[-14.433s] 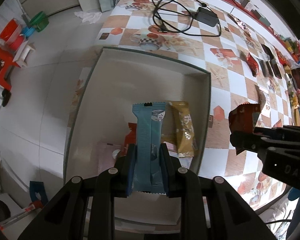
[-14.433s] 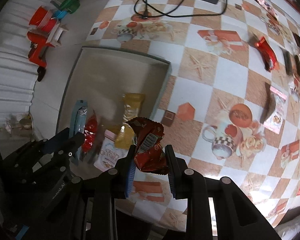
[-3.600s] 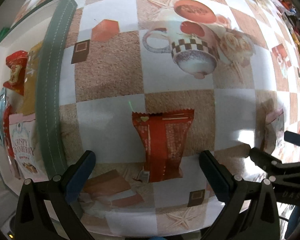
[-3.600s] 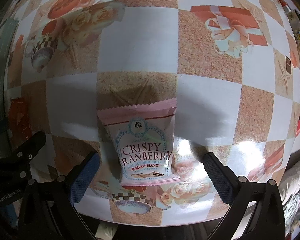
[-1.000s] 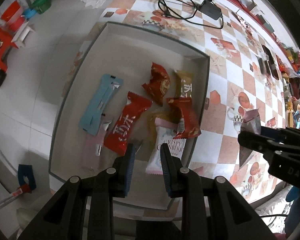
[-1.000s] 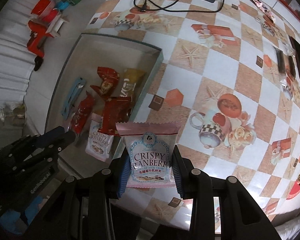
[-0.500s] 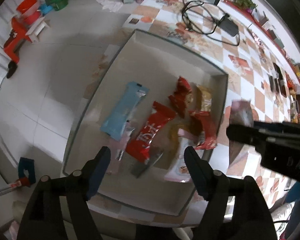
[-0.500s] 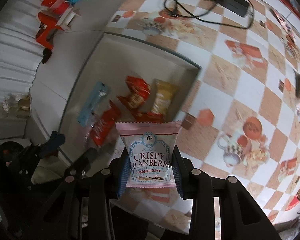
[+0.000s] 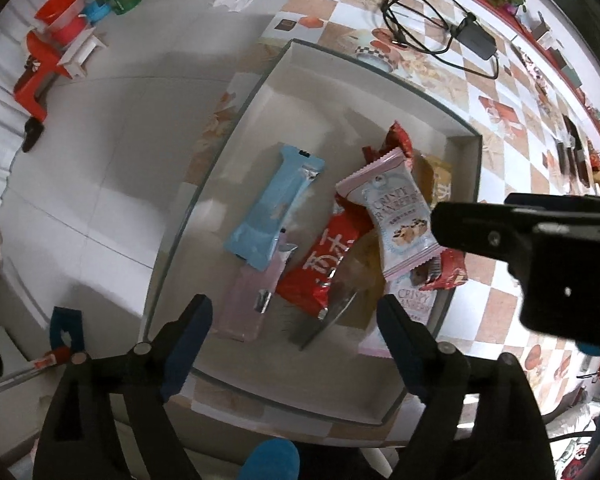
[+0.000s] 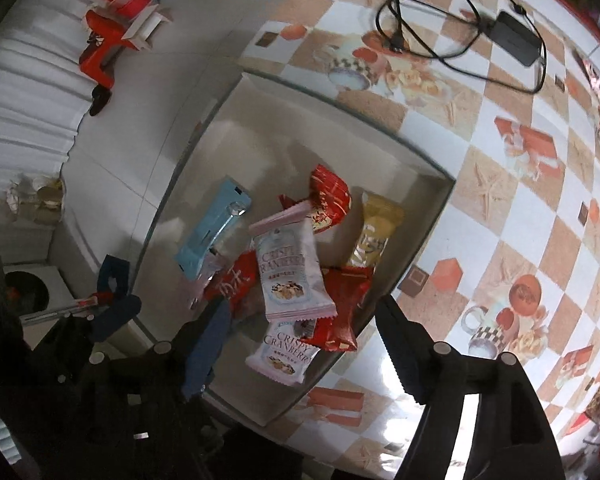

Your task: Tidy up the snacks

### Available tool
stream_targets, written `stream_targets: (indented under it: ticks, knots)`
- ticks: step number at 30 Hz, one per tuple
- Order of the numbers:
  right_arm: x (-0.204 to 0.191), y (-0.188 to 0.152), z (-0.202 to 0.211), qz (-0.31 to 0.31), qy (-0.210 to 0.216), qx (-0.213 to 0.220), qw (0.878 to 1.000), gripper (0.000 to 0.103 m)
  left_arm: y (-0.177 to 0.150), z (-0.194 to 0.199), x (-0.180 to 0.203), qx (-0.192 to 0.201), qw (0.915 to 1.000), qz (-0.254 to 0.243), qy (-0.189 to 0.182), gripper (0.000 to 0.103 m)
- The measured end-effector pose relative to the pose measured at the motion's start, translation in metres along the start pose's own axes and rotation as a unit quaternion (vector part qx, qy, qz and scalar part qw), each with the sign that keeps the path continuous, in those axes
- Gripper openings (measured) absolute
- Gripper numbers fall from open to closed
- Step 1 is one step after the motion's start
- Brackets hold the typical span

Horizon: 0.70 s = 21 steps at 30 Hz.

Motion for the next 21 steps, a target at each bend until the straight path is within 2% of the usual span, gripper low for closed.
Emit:
stream_targets:
  ticks: [1,5,6,7,21]
  knots:
    - [-0.001,0.0,0.0,0.002,-0.002,-0.002,1.0,0.076,0.0,0.0,0.0,-0.001,1.0,0.001,0.0,0.092]
    - [-0.002,-0.002,0.0,0.007,-0.015,-0.003,1.0,0.077,0.002,0.002,0.0,0.008,1.0,-0.002,0.002,0.092]
    - [-0.002,-0.003,0.0,0.008,-0.017,-0.003,1.0,0.087,0.002,0.003,0.001,0.014,0.9999,-0.005,0.006,0.092]
    - [-0.001,-0.004,0.001,0.008,-0.019,-0.002,1.0,0.103,0.003,0.004,0.002,0.017,0.9998,-0.007,0.009,0.092]
    - [0.003,-0.012,0.007,0.02,-0.039,0.013,0.999,0.103,0.004,0.001,0.01,0.005,0.9996,-0.018,0.019,0.092]
Point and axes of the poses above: each gripper's, at about its wrist camera, not at the fingertips, and z roughly against the way its jaws point, x to its right, y to its top, the point moved 2 cm from there along -z, roughly the way its jaws point, and after that the axes turned 15 degrees about -y, right-handed, at the moved point
